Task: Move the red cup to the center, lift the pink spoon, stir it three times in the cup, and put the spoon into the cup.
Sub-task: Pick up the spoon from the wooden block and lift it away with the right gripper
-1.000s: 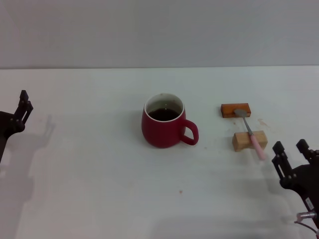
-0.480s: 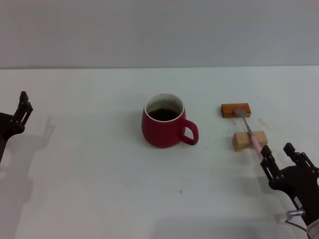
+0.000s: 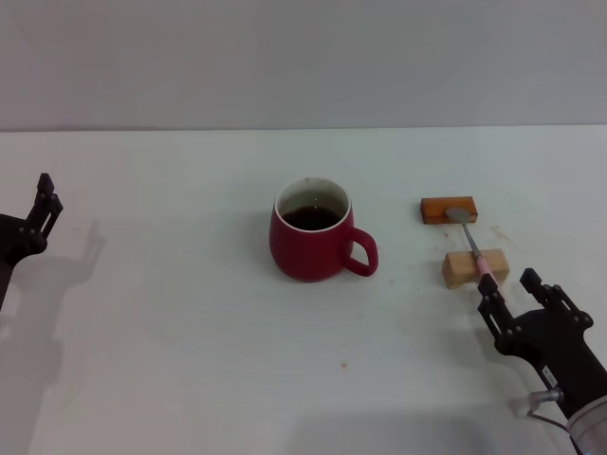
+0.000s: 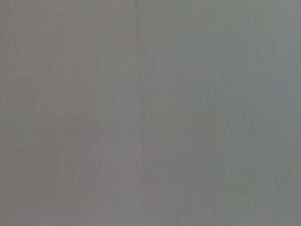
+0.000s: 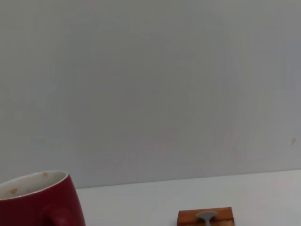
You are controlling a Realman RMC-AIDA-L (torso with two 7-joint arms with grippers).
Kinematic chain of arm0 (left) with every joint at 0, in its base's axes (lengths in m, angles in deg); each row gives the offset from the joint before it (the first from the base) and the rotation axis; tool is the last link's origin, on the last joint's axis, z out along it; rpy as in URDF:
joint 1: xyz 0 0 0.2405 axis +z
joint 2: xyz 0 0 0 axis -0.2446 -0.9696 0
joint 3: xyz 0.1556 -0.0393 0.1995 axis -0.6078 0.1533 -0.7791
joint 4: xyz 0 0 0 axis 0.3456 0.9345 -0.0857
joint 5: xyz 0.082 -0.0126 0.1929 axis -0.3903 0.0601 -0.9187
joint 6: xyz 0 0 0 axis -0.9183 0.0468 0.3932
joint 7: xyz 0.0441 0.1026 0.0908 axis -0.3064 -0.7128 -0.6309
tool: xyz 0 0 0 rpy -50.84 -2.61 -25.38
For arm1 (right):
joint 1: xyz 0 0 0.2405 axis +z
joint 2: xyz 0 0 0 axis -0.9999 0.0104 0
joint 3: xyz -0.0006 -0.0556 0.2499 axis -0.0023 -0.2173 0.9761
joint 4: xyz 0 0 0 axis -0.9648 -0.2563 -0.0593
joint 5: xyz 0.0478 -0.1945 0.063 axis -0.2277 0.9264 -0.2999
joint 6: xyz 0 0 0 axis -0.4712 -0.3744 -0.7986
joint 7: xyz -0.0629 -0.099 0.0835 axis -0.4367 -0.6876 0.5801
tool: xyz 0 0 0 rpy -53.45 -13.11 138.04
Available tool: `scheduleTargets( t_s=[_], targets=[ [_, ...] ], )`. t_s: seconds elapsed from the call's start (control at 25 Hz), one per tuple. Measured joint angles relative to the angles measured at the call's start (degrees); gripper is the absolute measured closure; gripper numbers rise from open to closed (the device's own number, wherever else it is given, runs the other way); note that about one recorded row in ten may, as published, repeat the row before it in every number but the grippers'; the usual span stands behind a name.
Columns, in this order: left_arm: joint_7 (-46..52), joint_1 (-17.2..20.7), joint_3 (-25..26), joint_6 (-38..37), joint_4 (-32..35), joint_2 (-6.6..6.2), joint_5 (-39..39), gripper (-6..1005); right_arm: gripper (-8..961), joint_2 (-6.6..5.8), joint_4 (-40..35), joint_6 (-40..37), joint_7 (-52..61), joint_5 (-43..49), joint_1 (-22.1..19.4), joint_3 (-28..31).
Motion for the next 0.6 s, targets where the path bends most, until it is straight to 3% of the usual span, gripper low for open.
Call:
scheduleTargets(
  t_s=[0.6],
  targets=[
    [0.01, -0.21, -0.08, -0.02, -0.09, 0.07, -0.03, 147, 500, 0.00, -0.03, 1.81, 0.00, -0.14, 0.84, 0.09]
  ],
)
